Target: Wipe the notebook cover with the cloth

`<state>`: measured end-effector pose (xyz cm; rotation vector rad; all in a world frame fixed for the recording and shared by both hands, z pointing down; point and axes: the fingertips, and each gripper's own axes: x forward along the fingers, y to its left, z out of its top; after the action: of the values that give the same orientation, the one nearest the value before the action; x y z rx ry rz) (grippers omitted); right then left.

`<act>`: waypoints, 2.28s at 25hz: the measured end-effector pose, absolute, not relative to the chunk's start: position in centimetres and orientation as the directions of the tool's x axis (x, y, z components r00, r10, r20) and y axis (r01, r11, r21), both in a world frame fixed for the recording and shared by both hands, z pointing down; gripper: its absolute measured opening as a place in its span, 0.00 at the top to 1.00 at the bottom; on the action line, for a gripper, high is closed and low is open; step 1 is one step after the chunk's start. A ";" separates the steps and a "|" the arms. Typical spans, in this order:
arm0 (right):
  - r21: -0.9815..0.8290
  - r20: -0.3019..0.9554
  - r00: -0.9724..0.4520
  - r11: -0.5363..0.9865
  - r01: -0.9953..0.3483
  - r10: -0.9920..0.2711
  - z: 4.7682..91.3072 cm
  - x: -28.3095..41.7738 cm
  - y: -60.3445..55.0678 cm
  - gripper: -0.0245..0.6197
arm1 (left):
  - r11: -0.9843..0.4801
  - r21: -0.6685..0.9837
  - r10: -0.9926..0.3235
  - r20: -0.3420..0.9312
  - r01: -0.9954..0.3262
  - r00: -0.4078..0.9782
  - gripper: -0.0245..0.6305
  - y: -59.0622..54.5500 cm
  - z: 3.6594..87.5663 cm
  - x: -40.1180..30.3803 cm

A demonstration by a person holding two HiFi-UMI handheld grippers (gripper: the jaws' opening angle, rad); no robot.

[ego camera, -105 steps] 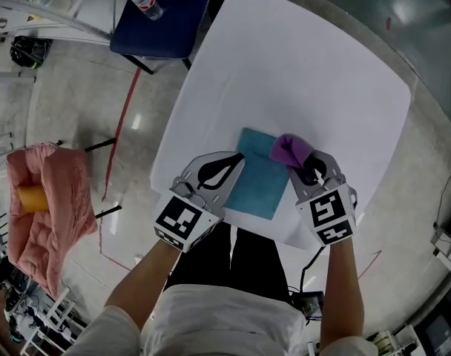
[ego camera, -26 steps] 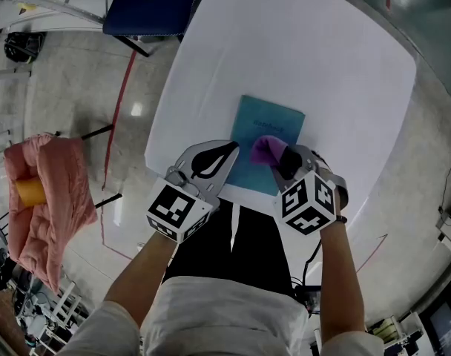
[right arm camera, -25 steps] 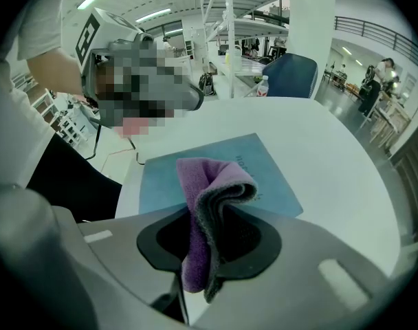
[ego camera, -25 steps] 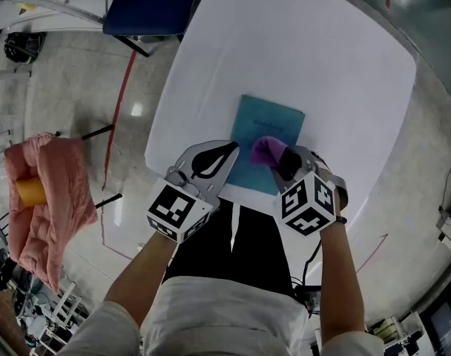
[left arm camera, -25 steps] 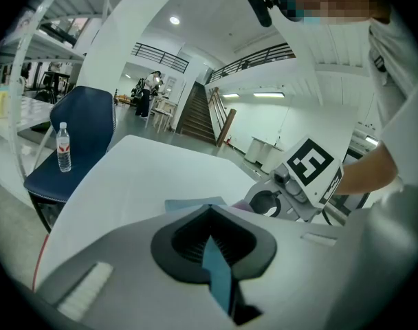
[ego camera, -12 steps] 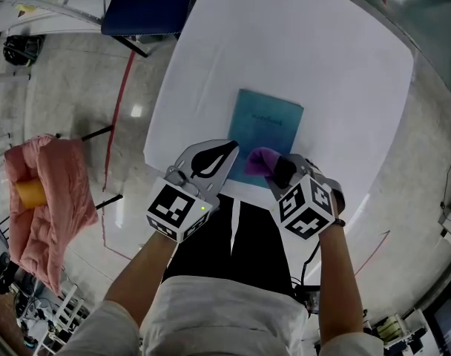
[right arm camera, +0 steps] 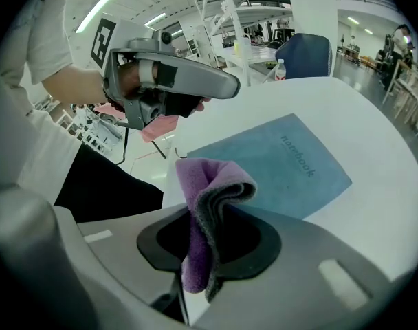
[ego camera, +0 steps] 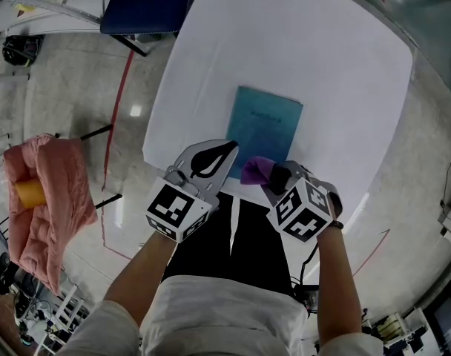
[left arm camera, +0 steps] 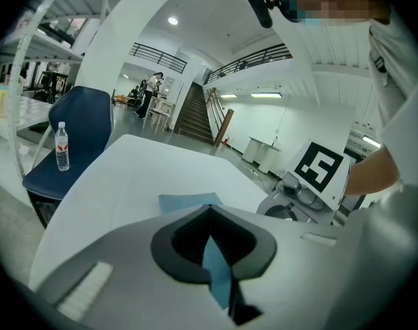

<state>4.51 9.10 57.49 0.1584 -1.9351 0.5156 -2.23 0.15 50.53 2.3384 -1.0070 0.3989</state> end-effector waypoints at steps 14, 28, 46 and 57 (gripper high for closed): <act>-0.303 0.901 -0.404 0.899 -0.317 0.161 57.3 4.4 9.9 0.80 | -0.565 0.371 -0.570 0.471 -0.737 0.673 0.96 -0.4 50.4 -2.5; -0.248 0.901 -0.429 0.891 -0.380 0.068 55.0 4.7 4.7 0.80 | -0.559 0.361 -0.585 0.467 -0.747 0.663 0.96 -2.0 49.8 -3.6; -0.131 0.899 -0.431 0.898 -0.420 -0.071 54.9 2.9 -2.8 0.79 | -0.531 0.369 -0.592 0.483 -0.763 0.645 0.96 -4.5 50.6 -5.7; -0.095 0.906 -0.414 0.908 -0.408 -0.091 56.2 1.0 -6.7 0.79 | -0.504 0.381 -0.597 0.495 -0.775 0.632 0.96 -6.2 51.7 -7.6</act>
<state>1.03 -6.71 56.22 0.3616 -1.9826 0.3649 -7.63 -6.19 51.68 2.2733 -1.0690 0.4025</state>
